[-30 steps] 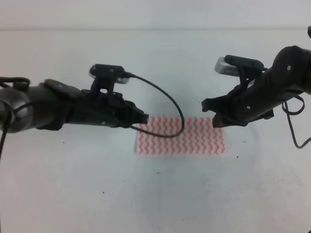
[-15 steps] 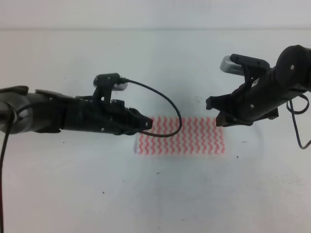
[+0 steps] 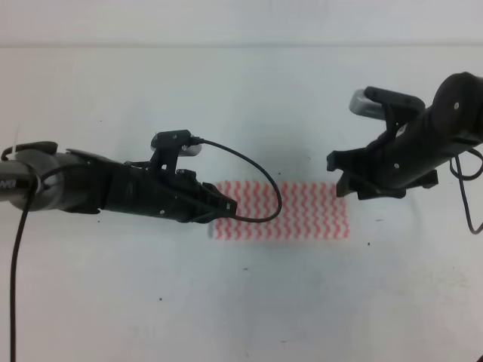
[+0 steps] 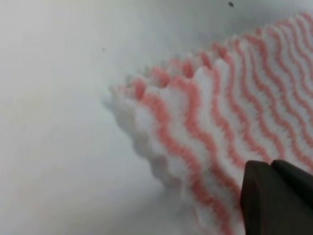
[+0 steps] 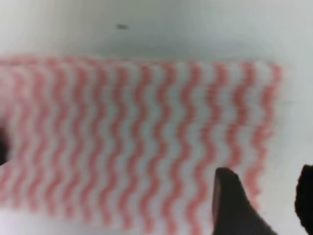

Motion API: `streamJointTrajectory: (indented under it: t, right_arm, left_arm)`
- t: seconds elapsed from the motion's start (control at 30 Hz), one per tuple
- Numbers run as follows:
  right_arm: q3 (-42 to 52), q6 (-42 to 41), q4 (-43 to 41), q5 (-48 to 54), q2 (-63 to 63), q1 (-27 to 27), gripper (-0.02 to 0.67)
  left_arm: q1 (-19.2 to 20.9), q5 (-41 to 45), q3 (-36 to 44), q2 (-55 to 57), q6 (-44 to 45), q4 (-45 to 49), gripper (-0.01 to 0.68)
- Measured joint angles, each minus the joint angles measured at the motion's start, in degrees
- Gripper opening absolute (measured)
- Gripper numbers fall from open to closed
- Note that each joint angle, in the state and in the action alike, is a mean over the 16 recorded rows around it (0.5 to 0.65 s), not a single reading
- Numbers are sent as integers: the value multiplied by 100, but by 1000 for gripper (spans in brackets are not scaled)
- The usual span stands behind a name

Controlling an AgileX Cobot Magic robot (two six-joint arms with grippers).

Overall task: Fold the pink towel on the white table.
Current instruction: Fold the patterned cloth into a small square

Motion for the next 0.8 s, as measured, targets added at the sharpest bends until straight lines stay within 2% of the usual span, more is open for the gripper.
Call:
streamJointTrajectory:
  t: [0.8]
  right_arm:
    - [-17, 4, 603, -100, 754, -141, 275]
  left_arm:
    - [-8, -6, -3, -1, -406, 123, -4]
